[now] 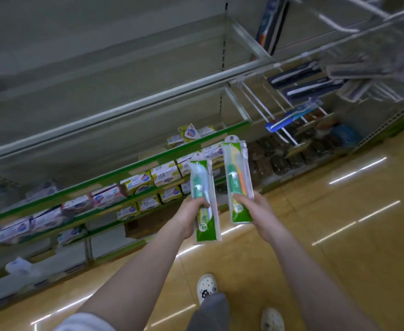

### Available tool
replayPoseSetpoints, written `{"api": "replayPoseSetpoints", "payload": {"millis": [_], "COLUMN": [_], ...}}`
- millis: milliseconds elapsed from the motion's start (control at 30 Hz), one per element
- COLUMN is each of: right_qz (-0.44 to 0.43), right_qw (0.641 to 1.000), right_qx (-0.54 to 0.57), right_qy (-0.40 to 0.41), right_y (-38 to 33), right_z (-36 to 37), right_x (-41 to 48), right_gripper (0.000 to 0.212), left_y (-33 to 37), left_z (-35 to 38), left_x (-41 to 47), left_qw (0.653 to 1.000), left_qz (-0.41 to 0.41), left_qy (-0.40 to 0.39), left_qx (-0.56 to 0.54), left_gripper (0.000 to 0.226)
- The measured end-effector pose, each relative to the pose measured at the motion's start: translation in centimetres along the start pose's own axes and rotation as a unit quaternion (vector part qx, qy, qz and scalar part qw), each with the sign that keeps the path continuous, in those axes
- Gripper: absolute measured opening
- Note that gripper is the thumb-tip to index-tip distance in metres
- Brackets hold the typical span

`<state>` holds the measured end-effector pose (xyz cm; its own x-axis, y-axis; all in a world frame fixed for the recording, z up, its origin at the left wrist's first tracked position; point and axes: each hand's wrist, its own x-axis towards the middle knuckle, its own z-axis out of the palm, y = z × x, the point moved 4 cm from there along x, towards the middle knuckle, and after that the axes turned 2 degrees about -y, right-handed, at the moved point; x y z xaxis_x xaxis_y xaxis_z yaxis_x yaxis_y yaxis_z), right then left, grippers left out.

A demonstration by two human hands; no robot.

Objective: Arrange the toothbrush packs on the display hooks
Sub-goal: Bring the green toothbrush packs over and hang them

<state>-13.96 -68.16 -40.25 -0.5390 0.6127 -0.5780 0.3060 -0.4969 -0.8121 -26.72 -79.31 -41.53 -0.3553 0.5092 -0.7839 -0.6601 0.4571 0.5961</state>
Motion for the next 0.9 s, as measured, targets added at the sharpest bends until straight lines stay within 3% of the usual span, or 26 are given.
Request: {"api": "replayPoseSetpoints", "payload": {"millis": [233, 400, 533, 633, 767, 900], "right_qz": [-0.091, -0.159, -0.186, -0.197, -0.213, -0.235], "right_qw": [0.992, 0.984, 0.98, 0.978, 0.975, 0.97], "right_qx": [0.081, 0.074, 0.068, 0.052, 0.048, 0.052], "right_qy": [0.011, 0.021, 0.029, 0.03, 0.036, 0.03], "right_y": [-3.0, -4.8, -5.7, -6.2, -7.4, -9.5], "right_z": [-6.5, -14.1, -21.3, -25.6, -29.3, -32.0], "right_x": [-6.0, -11.0, -15.6, -18.2, -20.4, -20.9], "right_gripper": [0.02, 0.02, 0.013, 0.017, 0.02, 0.015], "left_y": [0.2, -1.0, -3.6, -4.8, -4.7, -3.1], "left_z": [8.5, 17.4, 24.9, 29.3, 33.0, 35.6], "left_x": [-4.8, -9.1, -13.2, -16.0, -18.6, -19.5], "left_qw": [0.996, 0.984, 0.974, 0.968, 0.962, 0.95], "left_qz": [0.073, 0.143, 0.177, 0.202, 0.232, 0.278], "left_qy": [-0.049, -0.101, -0.122, -0.123, -0.112, -0.091], "left_qx": [0.017, 0.04, 0.068, 0.086, 0.094, 0.111], "left_gripper": [0.036, 0.028, 0.036, 0.039, 0.023, 0.031]}}
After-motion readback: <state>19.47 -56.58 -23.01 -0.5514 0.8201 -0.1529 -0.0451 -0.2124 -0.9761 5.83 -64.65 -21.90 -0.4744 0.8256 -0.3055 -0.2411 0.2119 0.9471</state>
